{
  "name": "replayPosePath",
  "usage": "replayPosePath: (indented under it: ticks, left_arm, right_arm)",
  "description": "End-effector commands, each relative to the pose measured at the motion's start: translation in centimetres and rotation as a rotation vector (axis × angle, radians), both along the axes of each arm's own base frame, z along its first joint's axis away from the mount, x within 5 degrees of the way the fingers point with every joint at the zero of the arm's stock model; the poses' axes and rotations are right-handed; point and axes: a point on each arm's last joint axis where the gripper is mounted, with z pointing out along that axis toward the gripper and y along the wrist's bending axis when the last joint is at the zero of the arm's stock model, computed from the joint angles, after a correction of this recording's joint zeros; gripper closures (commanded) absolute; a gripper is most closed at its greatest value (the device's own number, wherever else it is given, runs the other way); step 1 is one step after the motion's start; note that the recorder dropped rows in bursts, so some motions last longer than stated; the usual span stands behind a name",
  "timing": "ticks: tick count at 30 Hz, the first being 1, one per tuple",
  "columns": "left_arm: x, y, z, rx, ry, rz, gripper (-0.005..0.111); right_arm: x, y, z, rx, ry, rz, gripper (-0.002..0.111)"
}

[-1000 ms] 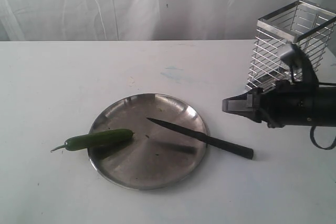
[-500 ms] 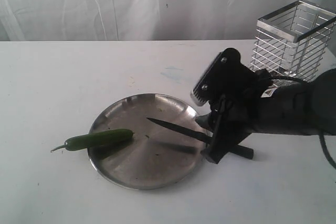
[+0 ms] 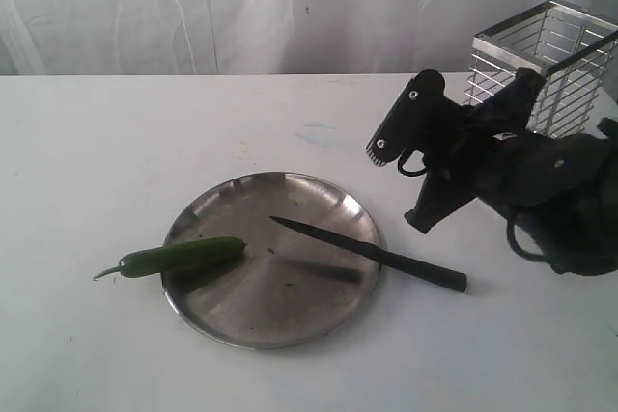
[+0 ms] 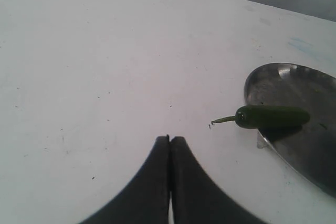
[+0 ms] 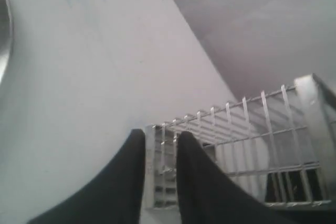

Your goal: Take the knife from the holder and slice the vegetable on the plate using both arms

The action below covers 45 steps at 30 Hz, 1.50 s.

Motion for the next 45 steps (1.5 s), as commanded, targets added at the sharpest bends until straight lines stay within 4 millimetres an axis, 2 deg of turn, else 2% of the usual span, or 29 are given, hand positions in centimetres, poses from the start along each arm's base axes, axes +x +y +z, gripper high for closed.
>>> replayPosePath:
  ticks: [1,4,9,13,17,19,22,24,27,30,34,40,45]
  left_arm:
    - [0.0,0.0,0.0,0.005,-0.001,-0.008,0.107]
    - [0.0,0.0,0.0,0.005,-0.001,-0.008,0.107]
    - [0.0,0.0,0.0,0.005,-0.001,-0.008,0.107]
    - [0.0,0.0,0.0,0.005,-0.001,-0.008,0.107]
    - [0.0,0.0,0.0,0.005,-0.001,-0.008,0.107]
    - [0.0,0.0,0.0,0.005,-0.001,-0.008,0.107]
    - [0.0,0.0,0.0,0.005,-0.001,-0.008,0.107]
    - [0.0,0.0,0.0,0.005,-0.001,-0.008,0.107]
    - [0.0,0.0,0.0,0.005,-0.001,-0.008,0.107]
    - [0.0,0.0,0.0,0.005,-0.001,-0.008,0.107]
    - [0.0,0.0,0.0,0.005,-0.001,-0.008,0.107]
    - [0.0,0.0,0.0,0.005,-0.001,-0.008,0.107]
    - [0.0,0.0,0.0,0.005,-0.001,-0.008,0.107]
  right_arm:
    - [-1.3,2.1,0.5,-0.015,0.089,-0.038,0.108]
    - [-2.5,3.3,1.6,-0.087,0.006,-0.103,0.108]
    - [-4.0,5.0,1.7,-0.096,-0.002,-0.058,0.108]
    - [-4.3,4.9,1.8,-0.115,-0.016,-0.098,0.108]
    - [-4.4,3.9,2.2,-0.120,-0.090,-0.178,0.108]
    - [-4.5,3.6,2.2,0.018,-0.195,-0.200,0.108]
    - [-5.4,3.8,1.1,0.364,-0.260,-0.116,0.108]
    - [-6.7,4.5,-0.5,0.559,-0.147,0.016,0.108]
    - [-8.7,5.5,-2.3,0.727,0.083,0.189,0.108]
    - [-9.9,5.6,-3.3,0.609,0.247,0.250,0.108]
    - [-10.5,4.5,-3.6,0.465,0.348,0.241,0.108]
    - [-8.9,3.2,-1.3,0.279,0.157,0.181,0.108]
    - [-7.7,2.9,-0.4,-0.018,0.129,0.178,0.108]
